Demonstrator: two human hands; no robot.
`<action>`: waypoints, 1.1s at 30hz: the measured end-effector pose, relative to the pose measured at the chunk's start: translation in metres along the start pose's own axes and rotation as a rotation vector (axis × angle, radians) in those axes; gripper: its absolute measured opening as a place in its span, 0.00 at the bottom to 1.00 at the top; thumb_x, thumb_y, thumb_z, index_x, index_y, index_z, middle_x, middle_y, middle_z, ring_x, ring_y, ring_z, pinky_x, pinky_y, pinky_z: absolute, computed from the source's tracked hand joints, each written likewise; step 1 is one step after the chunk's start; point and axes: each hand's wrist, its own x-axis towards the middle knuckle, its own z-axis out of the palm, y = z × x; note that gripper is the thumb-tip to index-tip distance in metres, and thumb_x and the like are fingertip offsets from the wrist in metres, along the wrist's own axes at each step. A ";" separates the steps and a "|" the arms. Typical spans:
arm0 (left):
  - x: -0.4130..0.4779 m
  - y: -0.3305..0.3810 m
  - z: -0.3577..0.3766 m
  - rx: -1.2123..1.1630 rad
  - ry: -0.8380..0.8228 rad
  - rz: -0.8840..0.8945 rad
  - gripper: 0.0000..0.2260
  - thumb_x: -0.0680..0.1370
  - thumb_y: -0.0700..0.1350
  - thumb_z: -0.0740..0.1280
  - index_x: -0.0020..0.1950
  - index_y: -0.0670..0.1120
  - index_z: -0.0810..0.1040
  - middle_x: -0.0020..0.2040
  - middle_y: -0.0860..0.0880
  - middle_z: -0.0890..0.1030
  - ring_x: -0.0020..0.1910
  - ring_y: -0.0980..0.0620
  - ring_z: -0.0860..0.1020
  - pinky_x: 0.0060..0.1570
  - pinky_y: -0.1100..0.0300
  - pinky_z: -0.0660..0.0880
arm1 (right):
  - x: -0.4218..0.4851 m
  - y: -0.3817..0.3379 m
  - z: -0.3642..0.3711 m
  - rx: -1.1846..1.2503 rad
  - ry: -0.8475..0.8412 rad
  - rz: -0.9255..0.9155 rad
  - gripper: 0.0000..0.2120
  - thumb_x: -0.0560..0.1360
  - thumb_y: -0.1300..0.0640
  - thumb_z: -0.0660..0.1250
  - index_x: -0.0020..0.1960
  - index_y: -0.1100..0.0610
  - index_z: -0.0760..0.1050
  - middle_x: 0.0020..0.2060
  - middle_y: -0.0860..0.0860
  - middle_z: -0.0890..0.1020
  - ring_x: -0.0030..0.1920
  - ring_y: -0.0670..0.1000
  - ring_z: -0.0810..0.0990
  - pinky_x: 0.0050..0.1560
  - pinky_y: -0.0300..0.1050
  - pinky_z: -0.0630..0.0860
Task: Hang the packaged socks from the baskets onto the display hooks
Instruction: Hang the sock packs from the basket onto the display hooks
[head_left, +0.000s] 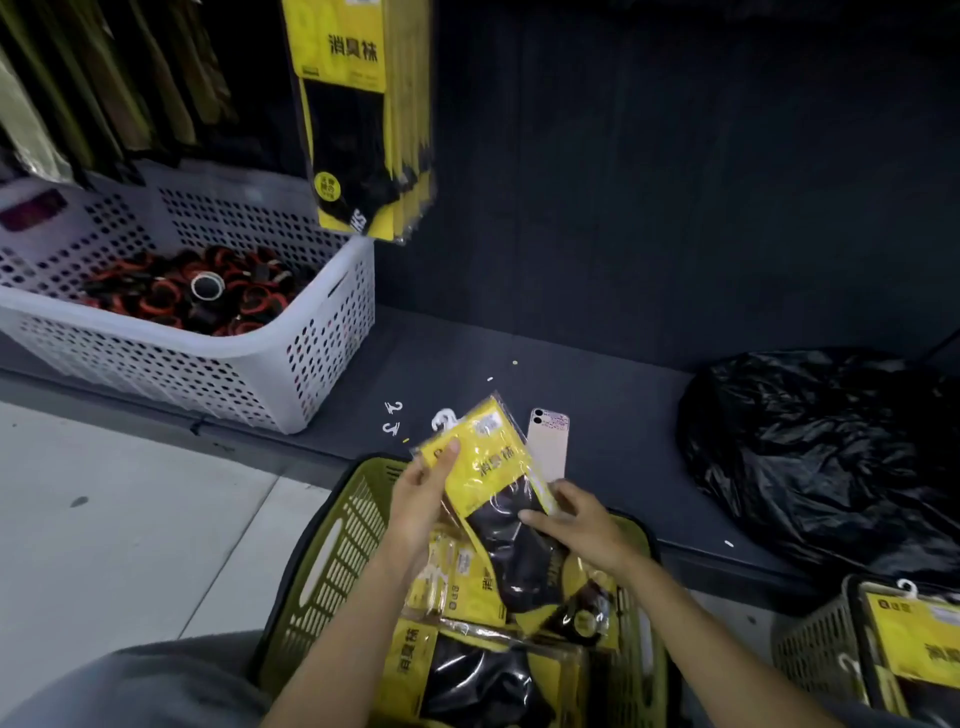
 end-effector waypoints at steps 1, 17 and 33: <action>-0.002 0.017 0.002 -0.043 -0.015 0.044 0.22 0.67 0.60 0.71 0.55 0.48 0.80 0.51 0.48 0.85 0.51 0.48 0.83 0.50 0.53 0.78 | -0.002 -0.019 0.003 0.029 0.016 -0.070 0.14 0.70 0.48 0.74 0.51 0.54 0.77 0.47 0.46 0.83 0.50 0.45 0.81 0.50 0.37 0.73; -0.036 0.218 -0.008 0.217 -0.111 0.680 0.09 0.71 0.46 0.74 0.50 0.51 0.80 0.45 0.56 0.85 0.45 0.59 0.83 0.40 0.71 0.76 | -0.001 -0.269 -0.007 0.414 0.358 -0.542 0.11 0.73 0.56 0.71 0.54 0.56 0.77 0.48 0.49 0.84 0.48 0.45 0.82 0.50 0.37 0.78; -0.021 0.289 -0.090 0.102 0.217 0.972 0.12 0.75 0.55 0.64 0.33 0.54 0.77 0.24 0.54 0.72 0.25 0.58 0.68 0.25 0.67 0.64 | 0.057 -0.364 0.026 0.600 0.306 -0.548 0.04 0.78 0.58 0.64 0.50 0.56 0.77 0.44 0.52 0.86 0.47 0.53 0.85 0.51 0.51 0.80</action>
